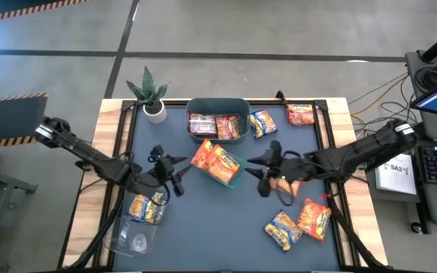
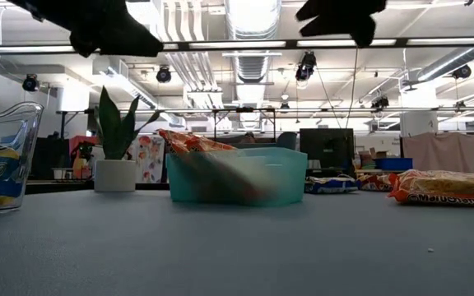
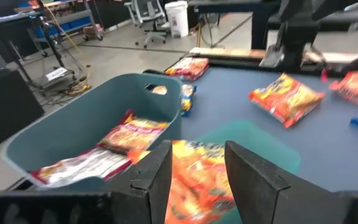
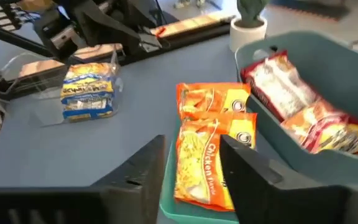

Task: Sort Maruchan noodles
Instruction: Put the orange noodle pack into the green bin

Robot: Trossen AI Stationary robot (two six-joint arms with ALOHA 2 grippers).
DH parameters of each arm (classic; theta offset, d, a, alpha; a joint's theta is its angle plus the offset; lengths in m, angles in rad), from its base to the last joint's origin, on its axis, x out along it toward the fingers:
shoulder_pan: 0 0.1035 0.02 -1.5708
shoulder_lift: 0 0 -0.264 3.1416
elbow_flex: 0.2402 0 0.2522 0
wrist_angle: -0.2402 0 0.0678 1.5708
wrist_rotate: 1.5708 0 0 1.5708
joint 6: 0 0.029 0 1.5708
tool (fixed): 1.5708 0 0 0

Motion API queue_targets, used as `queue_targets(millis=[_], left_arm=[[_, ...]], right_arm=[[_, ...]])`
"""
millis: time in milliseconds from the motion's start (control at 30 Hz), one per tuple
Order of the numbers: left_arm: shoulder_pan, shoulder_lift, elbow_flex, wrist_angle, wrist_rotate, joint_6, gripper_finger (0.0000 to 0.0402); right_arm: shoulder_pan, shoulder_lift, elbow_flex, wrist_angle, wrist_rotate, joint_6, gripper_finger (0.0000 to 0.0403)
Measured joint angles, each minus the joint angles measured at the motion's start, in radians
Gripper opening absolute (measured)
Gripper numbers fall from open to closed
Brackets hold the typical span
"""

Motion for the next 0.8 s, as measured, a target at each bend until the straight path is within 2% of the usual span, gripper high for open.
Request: queue_targets(millis=[200, 267, 400, 600, 800], left_arm=[[0.002, -0.055, 0.001, -0.065, -0.001, 0.046, 0.0129], [0.004, -0.057, -0.002, -0.067, -0.004, 0.069, 0.0129], [0.006, -0.052, -0.003, -0.072, -0.038, 0.101, 0.0129], [0.014, -0.052, -0.003, -0.072, -0.047, 0.171, 0.0129], [0.048, -0.065, -0.003, -0.072, -0.049, 0.276, 0.0129]], right_arm=[[-0.080, 0.141, 0.110, -0.012, -0.142, 0.026, 0.0064], [-0.105, 0.187, 0.152, -0.063, -0.178, 0.043, 0.0043], [-0.140, 0.272, 0.249, -0.223, -0.181, 0.099, 0.0014], [-0.184, 0.401, 0.358, -0.395, -0.191, 0.147, 0.0009], [-0.246, 0.535, 0.414, -0.425, -0.331, 0.134, 0.0009]])
